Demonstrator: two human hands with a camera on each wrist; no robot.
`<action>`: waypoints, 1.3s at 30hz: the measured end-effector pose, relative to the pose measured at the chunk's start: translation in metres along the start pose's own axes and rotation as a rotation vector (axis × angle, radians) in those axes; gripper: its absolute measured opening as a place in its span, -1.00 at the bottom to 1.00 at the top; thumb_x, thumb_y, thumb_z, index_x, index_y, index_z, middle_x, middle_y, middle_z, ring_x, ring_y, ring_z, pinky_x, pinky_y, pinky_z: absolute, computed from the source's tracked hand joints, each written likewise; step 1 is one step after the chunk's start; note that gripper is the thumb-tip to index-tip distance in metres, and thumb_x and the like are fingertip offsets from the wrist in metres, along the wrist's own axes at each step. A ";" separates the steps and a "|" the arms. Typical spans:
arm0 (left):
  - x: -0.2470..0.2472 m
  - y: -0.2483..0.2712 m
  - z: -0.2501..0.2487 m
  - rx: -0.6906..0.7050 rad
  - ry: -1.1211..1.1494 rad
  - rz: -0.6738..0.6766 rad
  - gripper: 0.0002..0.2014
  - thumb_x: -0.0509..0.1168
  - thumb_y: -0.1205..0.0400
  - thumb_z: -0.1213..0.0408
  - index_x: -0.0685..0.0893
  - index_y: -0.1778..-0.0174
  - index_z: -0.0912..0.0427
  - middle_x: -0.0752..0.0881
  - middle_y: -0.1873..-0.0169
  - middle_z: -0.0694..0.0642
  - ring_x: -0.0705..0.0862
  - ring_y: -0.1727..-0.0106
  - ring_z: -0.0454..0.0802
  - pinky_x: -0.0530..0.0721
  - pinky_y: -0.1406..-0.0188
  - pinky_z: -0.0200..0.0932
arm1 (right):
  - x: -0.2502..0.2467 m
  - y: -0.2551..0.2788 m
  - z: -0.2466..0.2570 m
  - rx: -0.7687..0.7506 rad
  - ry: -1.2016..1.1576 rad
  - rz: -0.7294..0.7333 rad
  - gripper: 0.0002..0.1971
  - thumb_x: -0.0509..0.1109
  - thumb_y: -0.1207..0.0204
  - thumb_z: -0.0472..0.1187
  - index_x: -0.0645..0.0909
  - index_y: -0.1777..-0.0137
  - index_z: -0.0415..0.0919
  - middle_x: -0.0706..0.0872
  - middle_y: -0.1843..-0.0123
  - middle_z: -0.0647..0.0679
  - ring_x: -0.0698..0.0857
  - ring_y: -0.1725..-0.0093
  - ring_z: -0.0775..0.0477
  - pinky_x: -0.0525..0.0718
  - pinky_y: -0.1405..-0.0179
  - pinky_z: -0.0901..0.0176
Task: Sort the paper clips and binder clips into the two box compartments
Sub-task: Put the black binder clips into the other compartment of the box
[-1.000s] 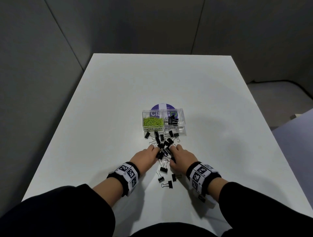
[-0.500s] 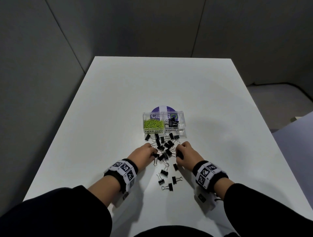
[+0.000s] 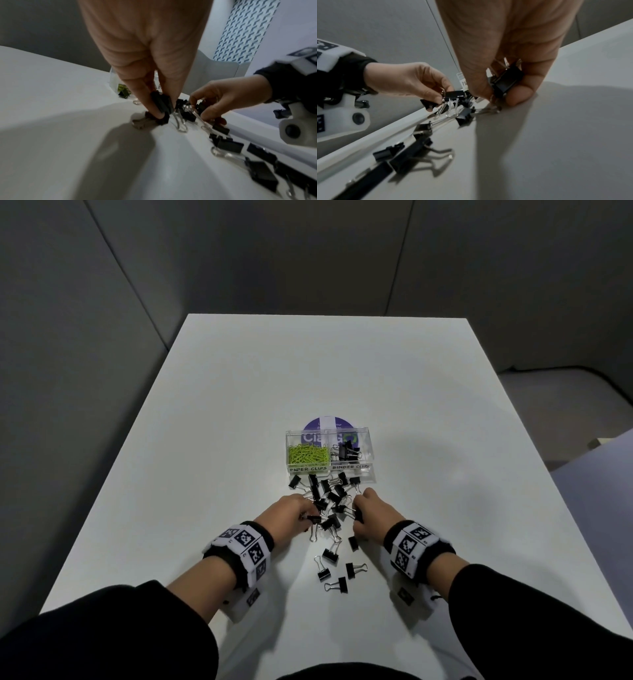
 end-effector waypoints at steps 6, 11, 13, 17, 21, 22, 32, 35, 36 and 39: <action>-0.040 0.002 -0.012 0.084 0.090 -0.161 -0.76 0.29 -0.62 0.30 0.66 -0.20 0.13 0.65 -0.10 0.07 0.54 0.02 -0.15 0.47 -0.04 -0.36 | -0.025 0.002 -0.002 -0.073 -0.109 -0.061 -0.82 0.30 -0.51 -0.33 0.54 -0.09 -0.31 0.59 -0.17 -0.21 0.52 0.04 -0.04 0.56 -0.05 0.20; -0.081 -0.007 -0.015 0.122 0.149 -0.370 -0.79 0.29 -0.61 0.34 0.70 -0.14 0.14 0.56 0.06 -0.03 0.53 0.08 -0.12 0.45 0.03 -0.31 | -0.091 -0.022 0.007 -0.117 -0.147 -0.351 -0.84 0.28 -0.55 -0.32 0.57 -0.09 -0.31 0.56 -0.12 -0.18 0.58 0.01 -0.10 0.57 -0.09 0.20; -0.090 -0.015 -0.016 0.133 0.128 -0.420 -0.79 0.28 -0.62 0.35 0.70 -0.14 0.14 0.58 0.05 0.00 0.53 0.08 -0.11 0.44 0.06 -0.30 | -0.107 -0.039 0.011 -0.117 -0.076 -0.412 -0.84 0.26 -0.55 -0.34 0.56 -0.09 -0.34 0.54 -0.13 -0.23 0.62 0.01 -0.23 0.55 0.01 0.13; -0.093 -0.035 -0.018 0.146 0.054 -0.428 -0.78 0.25 -0.64 0.33 0.68 -0.18 0.15 0.62 -0.07 0.11 0.61 0.01 0.02 0.44 0.06 -0.29 | -0.100 -0.063 0.017 -0.108 -0.024 -0.308 -0.77 0.32 -0.53 -0.30 0.54 -0.17 -0.32 0.47 -0.28 -0.24 0.60 -0.13 -0.24 0.60 -0.14 0.06; -0.092 -0.056 -0.031 0.169 0.009 -0.426 -0.74 0.22 -0.66 0.32 0.66 -0.24 0.19 0.62 -0.13 0.16 0.64 -0.05 0.10 0.54 -0.01 -0.19 | -0.097 -0.054 0.009 -0.175 -0.156 -0.407 -0.70 0.32 -0.54 -0.23 0.53 -0.26 -0.25 0.47 -0.37 -0.16 0.51 -0.31 -0.13 0.49 -0.25 0.13; -0.090 -0.062 -0.036 0.182 -0.003 -0.417 -0.74 0.22 -0.66 0.32 0.65 -0.24 0.20 0.62 -0.14 0.17 0.65 -0.05 0.11 0.57 -0.03 -0.13 | -0.098 -0.048 0.003 -0.181 -0.172 -0.474 -0.75 0.30 -0.55 -0.25 0.56 -0.21 -0.25 0.52 -0.32 -0.16 0.52 -0.28 -0.11 0.48 -0.20 0.15; -0.060 -0.097 -0.069 0.352 -0.321 -0.216 -0.60 0.19 -0.59 0.55 0.55 -0.35 0.23 0.58 -0.29 0.22 0.61 -0.20 0.21 0.66 0.07 0.06 | -0.038 -0.006 -0.035 -0.108 -0.047 -0.222 -0.81 0.21 -0.59 -0.24 0.61 -0.12 -0.16 0.65 -0.15 -0.05 0.55 -0.19 -0.09 0.48 -0.02 0.13; -0.057 -0.078 -0.066 0.420 -0.305 -0.278 -0.67 0.32 -0.47 0.58 0.69 -0.13 0.27 0.73 -0.03 0.24 0.72 0.05 0.22 0.67 0.36 -0.01 | -0.039 -0.006 -0.026 -0.129 -0.046 -0.227 -0.81 0.22 -0.58 -0.24 0.60 -0.13 -0.18 0.62 -0.20 -0.06 0.53 -0.23 -0.10 0.50 -0.09 0.09; -0.054 -0.070 -0.061 0.432 -0.302 -0.289 -0.71 0.36 -0.44 0.57 0.72 -0.05 0.27 0.75 0.10 0.22 0.73 0.17 0.20 0.65 0.45 -0.06 | -0.039 -0.007 -0.021 -0.147 -0.031 -0.228 -0.81 0.23 -0.58 -0.24 0.59 -0.13 -0.18 0.61 -0.21 -0.07 0.52 -0.24 -0.10 0.51 -0.10 0.09; -0.042 -0.045 -0.039 0.391 -0.345 -0.225 -0.77 0.35 -0.48 0.48 0.72 -0.03 0.23 0.74 0.15 0.17 0.71 0.18 0.13 0.69 0.42 -0.09 | -0.036 -0.009 -0.007 -0.223 0.030 -0.217 -0.79 0.23 -0.58 -0.24 0.58 -0.16 -0.21 0.60 -0.25 -0.08 0.52 -0.26 -0.11 0.54 -0.12 0.09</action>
Point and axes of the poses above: each hand's wrist, its own y-axis away from the middle knuckle, its own x-axis out of the palm, z = x × y, the point moved 4 cm from there along -y, towards the middle knuckle
